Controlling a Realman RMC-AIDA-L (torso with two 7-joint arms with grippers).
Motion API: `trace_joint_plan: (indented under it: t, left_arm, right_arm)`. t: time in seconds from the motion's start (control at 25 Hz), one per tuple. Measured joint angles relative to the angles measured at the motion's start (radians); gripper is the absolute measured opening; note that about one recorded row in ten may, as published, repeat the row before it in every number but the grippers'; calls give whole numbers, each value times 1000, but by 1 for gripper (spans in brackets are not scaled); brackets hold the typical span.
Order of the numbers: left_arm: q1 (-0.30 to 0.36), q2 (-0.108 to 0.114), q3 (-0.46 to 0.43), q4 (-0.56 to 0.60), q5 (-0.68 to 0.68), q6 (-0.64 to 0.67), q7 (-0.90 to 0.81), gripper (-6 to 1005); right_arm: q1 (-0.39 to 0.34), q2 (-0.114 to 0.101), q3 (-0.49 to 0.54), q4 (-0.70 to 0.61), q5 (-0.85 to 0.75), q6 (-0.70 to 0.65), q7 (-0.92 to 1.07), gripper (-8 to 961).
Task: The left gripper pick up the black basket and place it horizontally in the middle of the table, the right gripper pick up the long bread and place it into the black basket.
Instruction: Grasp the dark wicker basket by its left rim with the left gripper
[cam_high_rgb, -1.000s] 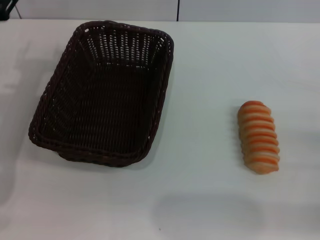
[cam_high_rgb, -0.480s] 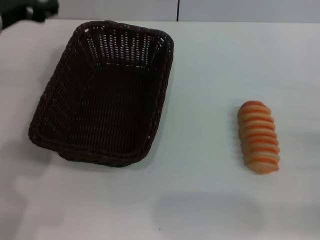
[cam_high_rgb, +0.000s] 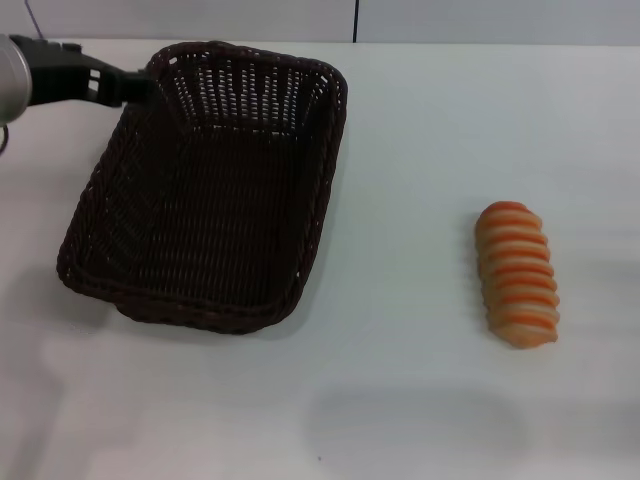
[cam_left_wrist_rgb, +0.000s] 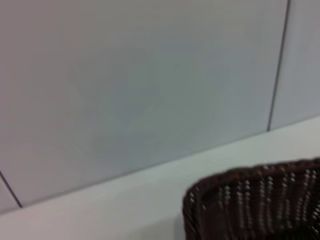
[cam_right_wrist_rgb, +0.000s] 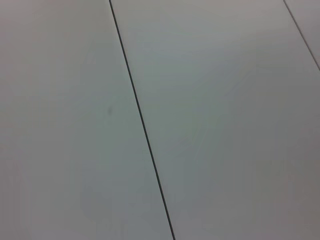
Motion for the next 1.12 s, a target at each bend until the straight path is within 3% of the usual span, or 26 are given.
trace_joint_plan:
  t: [0.48,1.0,1.12]
  left_arm:
    - [-48,1,-6,211,-12,44,4,826]
    - [-110,2,-2,317,-5,0,3,808]
    - [-132,4,-3,331,-3,-34,12,624]
  right_arm:
    - [-6,1,-2,0,0,-11,-1,797]
    - [-5,1,-3,-1,0,-11,-2,797]
    - [-4,1,-5,-1,0,-13,-2,797]
